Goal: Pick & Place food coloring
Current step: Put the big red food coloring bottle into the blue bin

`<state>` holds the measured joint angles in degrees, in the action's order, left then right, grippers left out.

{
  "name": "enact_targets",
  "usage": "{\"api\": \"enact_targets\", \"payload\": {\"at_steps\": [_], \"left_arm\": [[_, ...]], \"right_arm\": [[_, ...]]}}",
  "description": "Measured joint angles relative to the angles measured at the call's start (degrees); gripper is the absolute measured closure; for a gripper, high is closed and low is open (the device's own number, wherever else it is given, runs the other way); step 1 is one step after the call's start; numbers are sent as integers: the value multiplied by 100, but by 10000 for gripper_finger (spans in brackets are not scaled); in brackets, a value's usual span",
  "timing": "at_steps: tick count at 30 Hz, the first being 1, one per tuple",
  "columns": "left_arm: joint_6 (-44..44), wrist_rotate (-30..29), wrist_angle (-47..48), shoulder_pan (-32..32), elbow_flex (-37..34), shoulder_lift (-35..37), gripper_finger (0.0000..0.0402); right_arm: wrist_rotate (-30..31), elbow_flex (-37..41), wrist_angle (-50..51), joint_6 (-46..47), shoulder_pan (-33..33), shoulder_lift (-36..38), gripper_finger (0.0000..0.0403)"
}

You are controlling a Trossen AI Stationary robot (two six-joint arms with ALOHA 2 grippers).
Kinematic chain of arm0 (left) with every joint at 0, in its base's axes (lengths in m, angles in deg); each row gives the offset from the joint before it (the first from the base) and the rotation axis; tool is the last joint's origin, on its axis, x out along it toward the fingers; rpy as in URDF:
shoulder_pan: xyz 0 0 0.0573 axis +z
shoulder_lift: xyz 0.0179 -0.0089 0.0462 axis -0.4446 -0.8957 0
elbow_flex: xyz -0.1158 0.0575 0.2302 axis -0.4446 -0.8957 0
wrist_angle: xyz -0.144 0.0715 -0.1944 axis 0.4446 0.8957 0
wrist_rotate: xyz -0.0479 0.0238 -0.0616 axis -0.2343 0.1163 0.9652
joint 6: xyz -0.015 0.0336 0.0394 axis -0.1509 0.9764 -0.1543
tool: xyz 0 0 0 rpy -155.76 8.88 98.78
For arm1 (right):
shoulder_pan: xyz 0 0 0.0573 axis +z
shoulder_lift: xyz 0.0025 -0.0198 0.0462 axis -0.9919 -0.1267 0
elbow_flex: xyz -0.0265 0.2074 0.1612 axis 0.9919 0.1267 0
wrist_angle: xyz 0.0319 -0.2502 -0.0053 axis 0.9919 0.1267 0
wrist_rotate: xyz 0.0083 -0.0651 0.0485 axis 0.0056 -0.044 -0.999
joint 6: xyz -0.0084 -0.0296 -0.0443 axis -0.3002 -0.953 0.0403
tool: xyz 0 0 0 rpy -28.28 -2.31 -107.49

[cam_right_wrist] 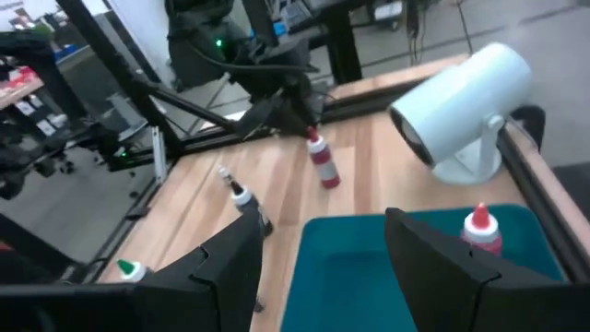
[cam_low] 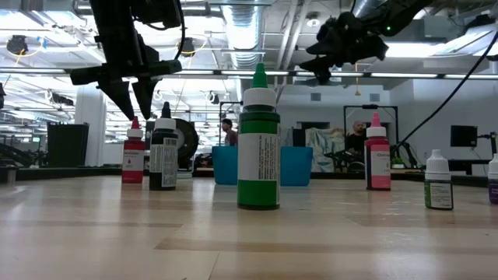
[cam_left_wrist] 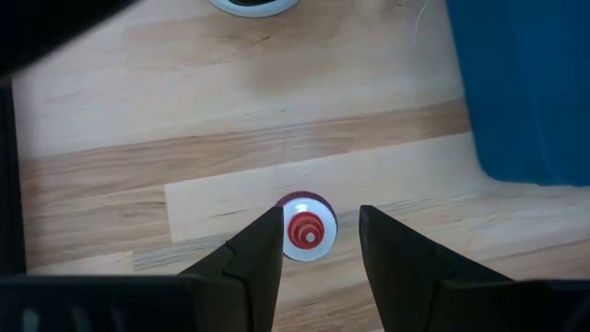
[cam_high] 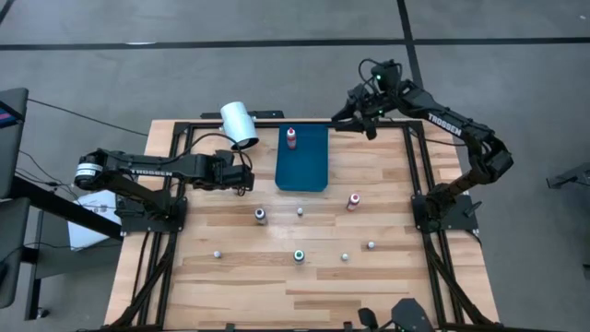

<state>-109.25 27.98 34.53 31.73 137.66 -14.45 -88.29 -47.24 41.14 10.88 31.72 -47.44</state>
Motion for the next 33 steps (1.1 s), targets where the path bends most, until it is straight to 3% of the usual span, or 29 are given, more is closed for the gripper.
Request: {"api": "enact_targets", "payload": {"at_steps": [13,15,20,27,33], "left_arm": [[66,-1,0,-1,0,0,267],[63,-1,0,-1,0,0,267],[63,-1,0,-1,0,0,267],[61,-1,-3,-1,0,0,267],[62,-1,-2,-1,0,0,267]], "right_arm": [[786,0,55,617,208,0,188],[1277,0,168,380,300,0,188],[3251,2,125,151,673,71,188],[4216,140,-216,304,955,589,188],[4762,1393,-1392,894,924,1556,188]]}}
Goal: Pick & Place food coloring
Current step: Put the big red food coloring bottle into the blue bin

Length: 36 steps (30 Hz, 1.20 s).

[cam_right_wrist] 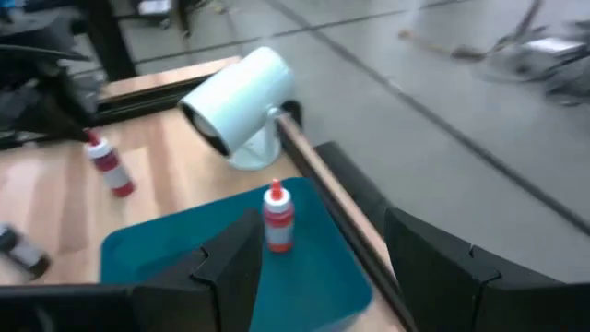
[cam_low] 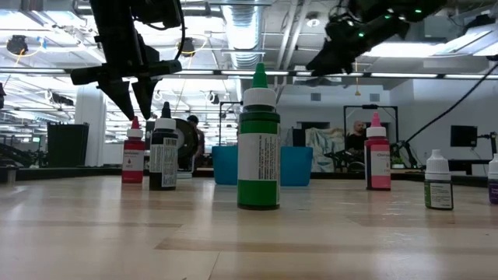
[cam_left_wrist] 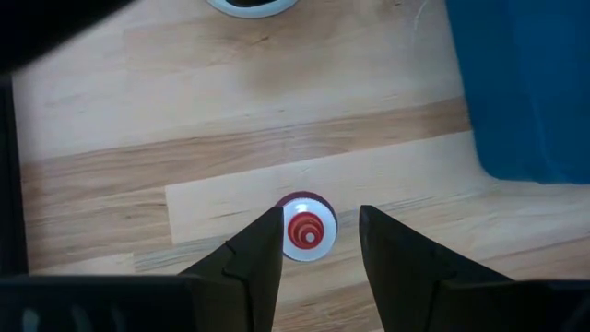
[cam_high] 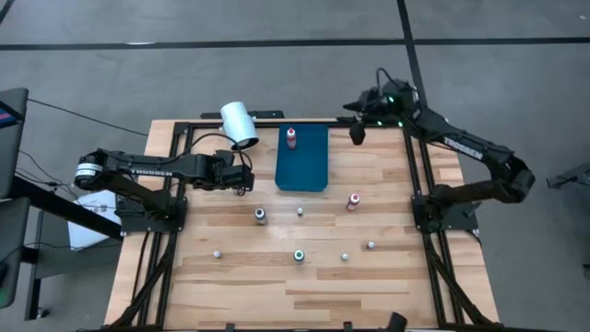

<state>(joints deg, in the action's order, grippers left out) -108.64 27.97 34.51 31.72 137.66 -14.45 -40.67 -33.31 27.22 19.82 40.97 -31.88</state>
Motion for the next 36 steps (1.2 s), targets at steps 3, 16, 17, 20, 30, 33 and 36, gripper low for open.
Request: {"api": "enact_targets", "payload": {"at_steps": [3,16,17,20,30,33,36], "left_arm": [[71,0,0,0,0,0,267],[102,-359,109,2,2,0,267],[102,-387,109,2,2,0,267],[102,-416,78,9,10,-68,267],[-11,-389,63,9,4,-855,267],[-22,-393,57,9,4,-854,267],[-90,-270,68,9,4,-855,267]], "right_arm": [[285,470,-232,137,35,444,188],[882,1940,-1482,783,237,1305,188],[884,2069,-1593,854,236,1338,188],[884,2412,-2068,1088,210,1419,188],[843,2839,-2376,1409,166,1742,188],[844,2839,-2379,1411,163,1793,188],[844,2839,-2376,1411,162,1814,188]]}}
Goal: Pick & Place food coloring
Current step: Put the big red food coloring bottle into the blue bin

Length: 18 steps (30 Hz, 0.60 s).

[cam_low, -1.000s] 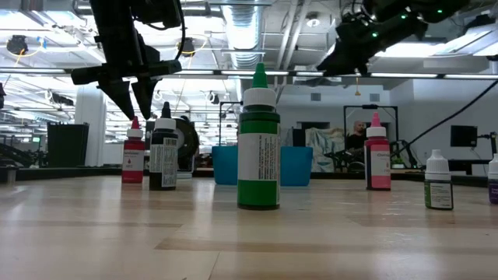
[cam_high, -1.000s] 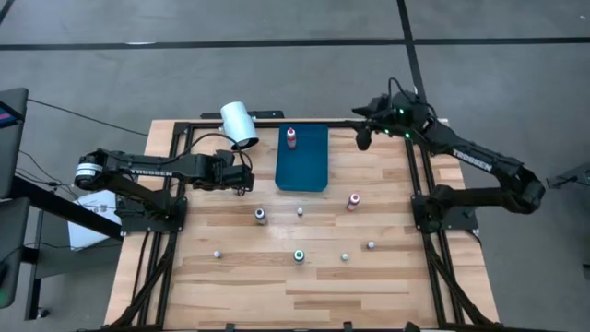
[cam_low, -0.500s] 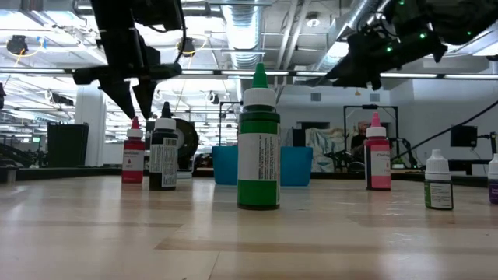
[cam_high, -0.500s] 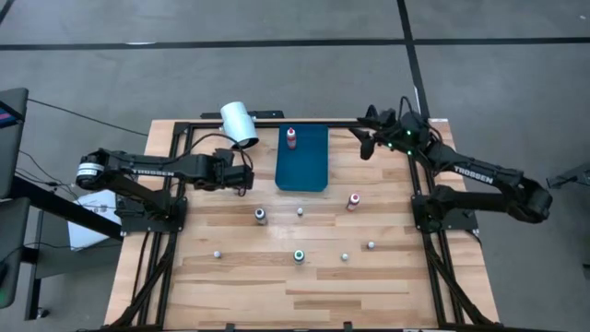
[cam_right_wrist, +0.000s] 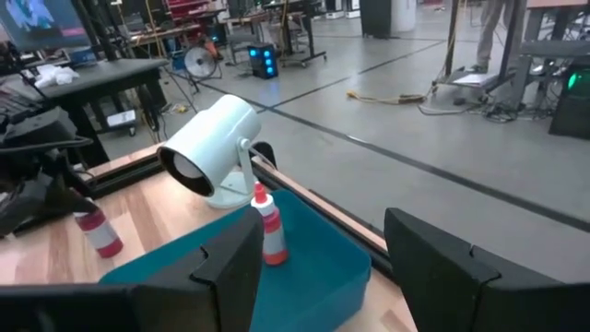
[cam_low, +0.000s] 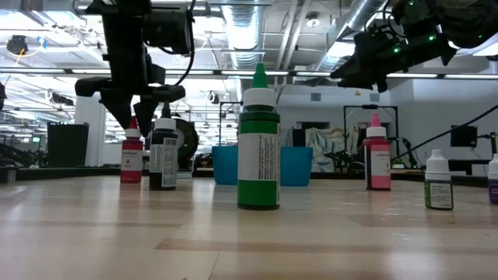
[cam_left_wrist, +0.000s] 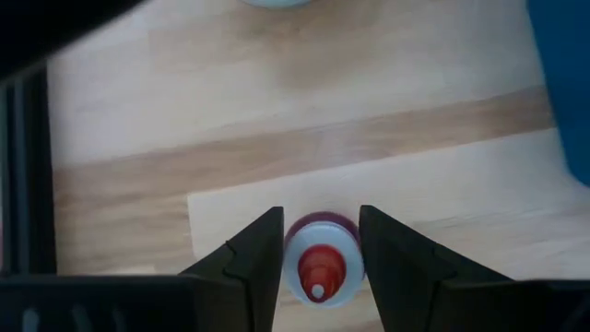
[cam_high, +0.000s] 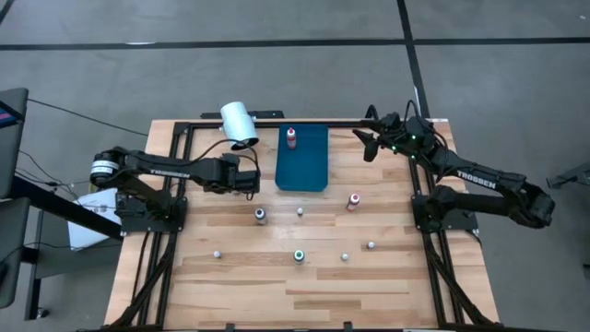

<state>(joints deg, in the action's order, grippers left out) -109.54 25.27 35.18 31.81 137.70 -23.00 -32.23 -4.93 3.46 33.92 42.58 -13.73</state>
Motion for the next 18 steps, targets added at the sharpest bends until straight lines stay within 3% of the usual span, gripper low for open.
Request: {"api": "enact_targets", "payload": {"at_steps": [8,18], "left_arm": [[-194,513,226,-37,0,2,266],[-32,642,245,11,0,2,266]], "right_arm": [[0,0,3,0,0,0,188],[0,0,3,0,0,0,188]]}}
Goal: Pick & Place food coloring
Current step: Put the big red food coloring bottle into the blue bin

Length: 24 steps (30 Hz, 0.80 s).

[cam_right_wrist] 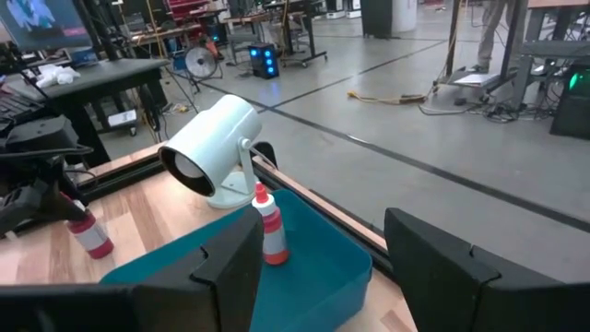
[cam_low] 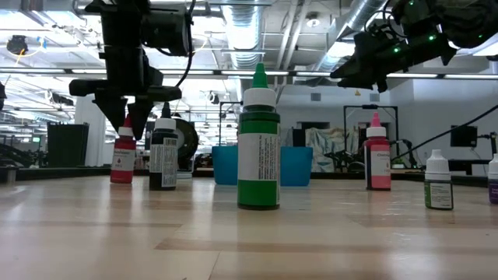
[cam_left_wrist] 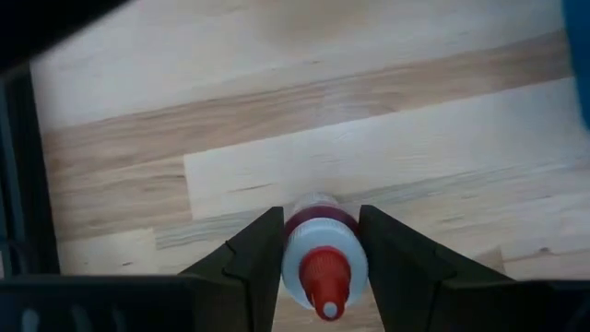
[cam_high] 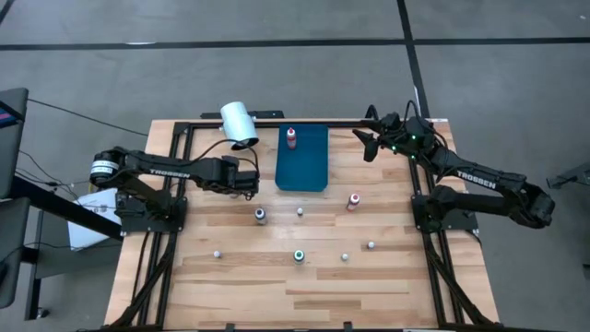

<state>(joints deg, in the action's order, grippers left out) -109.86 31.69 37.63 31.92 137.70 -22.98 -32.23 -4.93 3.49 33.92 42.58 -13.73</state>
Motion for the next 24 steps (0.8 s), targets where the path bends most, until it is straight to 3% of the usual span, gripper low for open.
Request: {"api": "enact_targets", "payload": {"at_steps": [16,24], "left_arm": [[122,35,52,0,0,1,291],[120,-69,61,0,-4,9,285]], "right_arm": [[2,0,-4,0,0,-2,188],[4,0,-4,0,-2,-2,188]]}}
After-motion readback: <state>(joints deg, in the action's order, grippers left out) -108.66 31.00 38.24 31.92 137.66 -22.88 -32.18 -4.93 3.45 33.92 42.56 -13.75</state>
